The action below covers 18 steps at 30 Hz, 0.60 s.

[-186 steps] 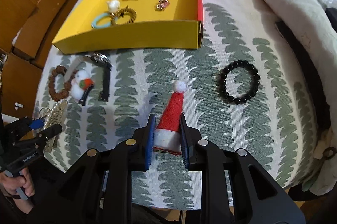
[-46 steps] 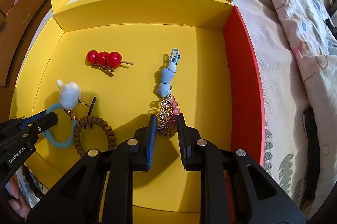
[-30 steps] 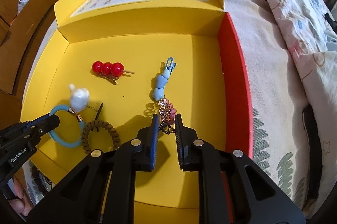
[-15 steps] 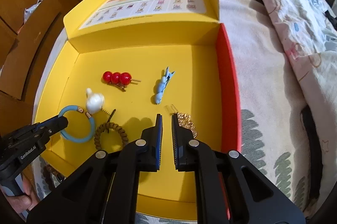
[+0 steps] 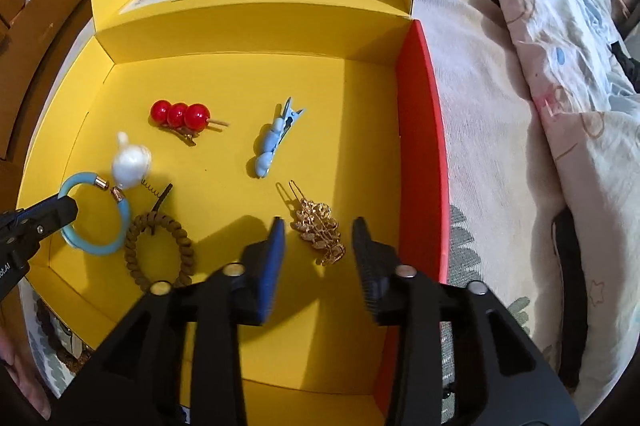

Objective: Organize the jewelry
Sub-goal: 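Close the left tool on the blue bangle while the right tool lines up on the gold clip, then grasp and lift the gold chain clip with the right tool while the left tool holds the bangle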

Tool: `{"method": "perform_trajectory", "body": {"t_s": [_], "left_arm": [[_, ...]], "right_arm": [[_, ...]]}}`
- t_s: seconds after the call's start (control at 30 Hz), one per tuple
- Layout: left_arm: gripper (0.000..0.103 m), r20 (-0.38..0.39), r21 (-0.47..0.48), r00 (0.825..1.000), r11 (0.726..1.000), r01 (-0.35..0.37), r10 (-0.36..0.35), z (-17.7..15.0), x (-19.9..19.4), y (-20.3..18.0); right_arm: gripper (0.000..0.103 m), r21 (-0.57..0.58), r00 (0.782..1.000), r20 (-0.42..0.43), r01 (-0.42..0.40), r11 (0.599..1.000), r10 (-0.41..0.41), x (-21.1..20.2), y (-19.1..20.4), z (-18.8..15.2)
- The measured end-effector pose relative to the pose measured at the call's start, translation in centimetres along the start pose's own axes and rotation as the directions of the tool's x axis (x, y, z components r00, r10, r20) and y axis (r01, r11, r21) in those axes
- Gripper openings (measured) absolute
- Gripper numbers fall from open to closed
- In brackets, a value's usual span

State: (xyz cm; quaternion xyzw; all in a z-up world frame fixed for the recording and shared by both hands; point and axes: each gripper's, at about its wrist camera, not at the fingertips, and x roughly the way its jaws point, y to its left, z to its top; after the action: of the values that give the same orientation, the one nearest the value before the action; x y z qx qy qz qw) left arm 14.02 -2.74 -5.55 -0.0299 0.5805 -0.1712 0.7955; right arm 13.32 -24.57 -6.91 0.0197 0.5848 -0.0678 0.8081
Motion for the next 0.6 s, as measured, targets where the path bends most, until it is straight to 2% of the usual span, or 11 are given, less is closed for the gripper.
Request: {"method": "perform_trajectory", "body": {"t_s": [0.03,0.17,0.3,0.4,0.43,0.47,0.6], "left_arm": [[0.009,0.0,-0.001,1.0,1.0,0.0,0.0,0.0,0.0,0.0],[0.009,-0.004,0.0,1.0,1.0,-0.004,0.004,0.0,0.2,0.0],[0.009,-0.01,0.001,1.0,1.0,-0.005,0.005,0.0,0.5,0.0],[0.009,-0.01,0.003,1.0,1.0,-0.003,0.003,0.0,0.5,-0.1],[0.009,-0.011,0.002,1.0,1.0,-0.002,0.002,0.0,0.5,-0.1],[0.009,-0.009,0.001,1.0,1.0,-0.004,0.004,0.0,0.5,-0.1],[0.009,-0.008,-0.001,1.0,1.0,0.0,0.0,0.0,0.6,-0.1]], "right_arm": [[0.048,-0.003,1.0,0.0,0.003,1.0,-0.003,0.0,0.0,0.0],[0.048,0.013,1.0,-0.017,-0.021,1.0,0.021,0.5,-0.2,-0.1],[0.048,-0.009,1.0,-0.011,0.022,1.0,-0.022,0.7,0.3,0.0],[0.04,-0.039,0.998,-0.023,0.055,0.998,-0.056,1.3,1.0,-0.4],[0.034,-0.052,0.998,-0.019,0.061,0.997,-0.062,1.3,1.4,-0.5],[0.022,-0.063,0.999,-0.02,0.047,0.997,-0.048,1.2,1.7,-0.5],[0.018,-0.072,0.998,-0.021,0.06,0.996,-0.062,1.1,2.3,-0.7]]}}
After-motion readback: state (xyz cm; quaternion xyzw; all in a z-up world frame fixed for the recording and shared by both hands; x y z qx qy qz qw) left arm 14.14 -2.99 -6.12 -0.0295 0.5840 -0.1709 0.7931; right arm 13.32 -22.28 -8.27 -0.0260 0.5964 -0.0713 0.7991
